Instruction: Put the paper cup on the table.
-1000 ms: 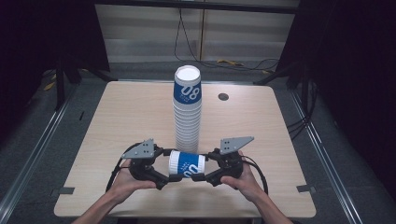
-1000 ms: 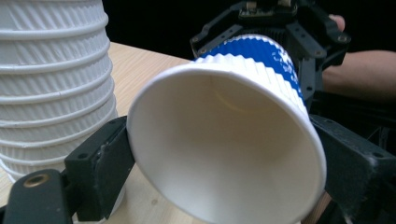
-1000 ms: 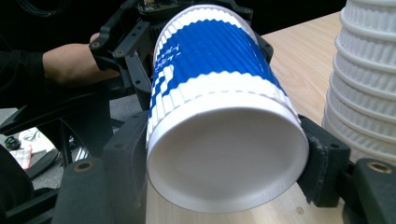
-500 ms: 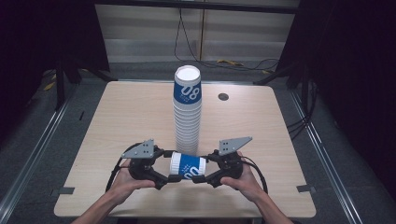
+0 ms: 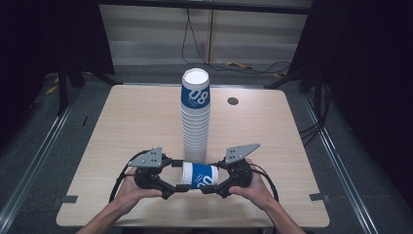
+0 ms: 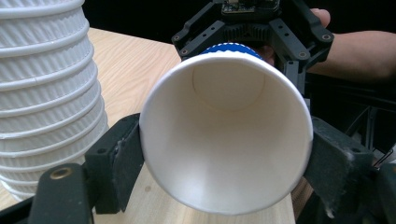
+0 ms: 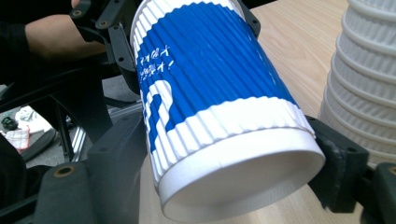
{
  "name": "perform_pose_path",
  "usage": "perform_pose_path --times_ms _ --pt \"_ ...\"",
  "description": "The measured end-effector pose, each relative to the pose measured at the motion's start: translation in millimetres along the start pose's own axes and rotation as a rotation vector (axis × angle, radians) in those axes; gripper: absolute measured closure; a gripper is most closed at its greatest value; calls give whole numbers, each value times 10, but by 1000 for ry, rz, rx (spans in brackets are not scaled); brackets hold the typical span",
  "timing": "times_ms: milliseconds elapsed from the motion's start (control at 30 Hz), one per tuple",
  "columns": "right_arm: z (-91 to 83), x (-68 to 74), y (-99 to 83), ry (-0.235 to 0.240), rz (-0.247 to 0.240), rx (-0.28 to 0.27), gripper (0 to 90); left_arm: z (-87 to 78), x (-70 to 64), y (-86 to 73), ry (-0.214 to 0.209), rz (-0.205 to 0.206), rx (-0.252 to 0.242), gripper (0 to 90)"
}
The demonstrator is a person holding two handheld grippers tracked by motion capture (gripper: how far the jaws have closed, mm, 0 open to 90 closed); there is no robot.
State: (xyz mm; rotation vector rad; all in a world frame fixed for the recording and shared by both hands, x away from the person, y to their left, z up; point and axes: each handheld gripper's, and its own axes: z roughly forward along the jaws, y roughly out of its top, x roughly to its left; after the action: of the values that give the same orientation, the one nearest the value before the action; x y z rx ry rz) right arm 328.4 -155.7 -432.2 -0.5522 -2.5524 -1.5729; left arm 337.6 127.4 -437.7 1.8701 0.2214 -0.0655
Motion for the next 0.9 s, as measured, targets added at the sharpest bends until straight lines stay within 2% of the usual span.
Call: perform_pose_path --times_ms 100,167,333,400,533,733,867,900 --pt "13 -3 -6 -3 2 7 190 -17 8 2 11 -8 4 205" --pt "21 -7 -13 -10 2 18 195 -28 17 -2 3 -25 -1 204" --pt "27 -8 -42 -22 15 33 181 -79 28 2 24 -27 9 204" --pt "15 -10 -52 -26 21 30 175 -98 35 6 25 -34 -5 204" --pt "-21 -22 -58 -49 30 38 174 -104 53 -6 26 -63 4 204" --pt "-102 -18 -107 -67 50 42 174 -135 56 1 30 -69 18 204" --pt "-198 -30 -163 -104 67 39 169 -149 56 -33 39 -88 30 204" --pt "-222 -38 -175 -112 68 31 169 -155 58 -33 46 -81 40 204"
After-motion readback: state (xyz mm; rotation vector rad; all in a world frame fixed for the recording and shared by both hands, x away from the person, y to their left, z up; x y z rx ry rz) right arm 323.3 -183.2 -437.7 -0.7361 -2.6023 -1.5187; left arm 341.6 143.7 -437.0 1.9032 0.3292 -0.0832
